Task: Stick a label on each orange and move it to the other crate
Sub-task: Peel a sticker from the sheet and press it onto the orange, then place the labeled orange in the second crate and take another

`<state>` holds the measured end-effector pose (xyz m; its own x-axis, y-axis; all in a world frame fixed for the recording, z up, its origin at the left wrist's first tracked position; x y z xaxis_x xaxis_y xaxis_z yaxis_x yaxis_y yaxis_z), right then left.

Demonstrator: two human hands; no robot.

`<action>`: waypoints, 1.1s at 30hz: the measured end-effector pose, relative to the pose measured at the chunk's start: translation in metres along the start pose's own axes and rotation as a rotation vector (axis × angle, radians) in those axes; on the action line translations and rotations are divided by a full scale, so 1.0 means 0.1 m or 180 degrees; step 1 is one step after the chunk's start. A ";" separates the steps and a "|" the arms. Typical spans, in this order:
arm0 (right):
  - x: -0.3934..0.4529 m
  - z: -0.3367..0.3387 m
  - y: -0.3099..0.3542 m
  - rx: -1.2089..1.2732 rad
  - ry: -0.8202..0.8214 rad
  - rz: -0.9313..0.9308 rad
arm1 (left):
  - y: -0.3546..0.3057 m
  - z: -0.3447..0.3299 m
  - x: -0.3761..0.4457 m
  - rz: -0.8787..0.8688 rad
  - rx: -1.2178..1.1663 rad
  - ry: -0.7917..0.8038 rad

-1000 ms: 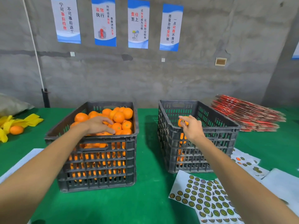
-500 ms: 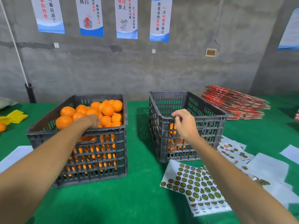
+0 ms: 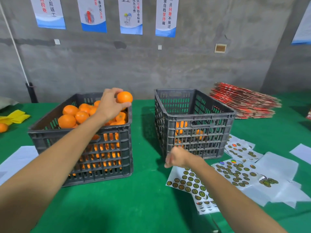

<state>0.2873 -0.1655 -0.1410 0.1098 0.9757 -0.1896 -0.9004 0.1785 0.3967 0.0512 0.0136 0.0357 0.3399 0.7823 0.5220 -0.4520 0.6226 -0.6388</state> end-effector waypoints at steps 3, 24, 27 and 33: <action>-0.07 -0.33 -0.11 -0.0080 0.0339 -0.0234 | -0.25 -0.14 -0.16 -0.0386 -0.0472 0.0088; -0.20 -0.66 -0.28 0.0223 0.0257 -0.0698 | -0.14 -0.45 -0.40 -0.0359 -0.0337 0.0200; -0.19 -0.64 -0.29 0.0275 0.0371 -0.0709 | -0.07 -0.39 -0.35 -0.0191 -0.0319 0.0220; -0.17 -0.61 -0.24 0.0148 0.0388 -0.0717 | -0.01 -0.37 -0.38 -0.0089 -0.0361 0.0155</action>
<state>0.2816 -0.1945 -0.2023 0.2515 0.8886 -0.3836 -0.8384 0.3980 0.3724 0.0696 -0.0161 -0.0040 0.3920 0.7628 0.5142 -0.3464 0.6402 -0.6856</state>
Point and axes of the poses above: each hand's wrist, its own x-axis towards the middle knuckle, its own z-axis out of the back of the hand, y = z × x, the point moved 5 cm from there along x, towards the middle knuckle, and after that the axes turned 2 degrees about z, right-handed, at the moved point
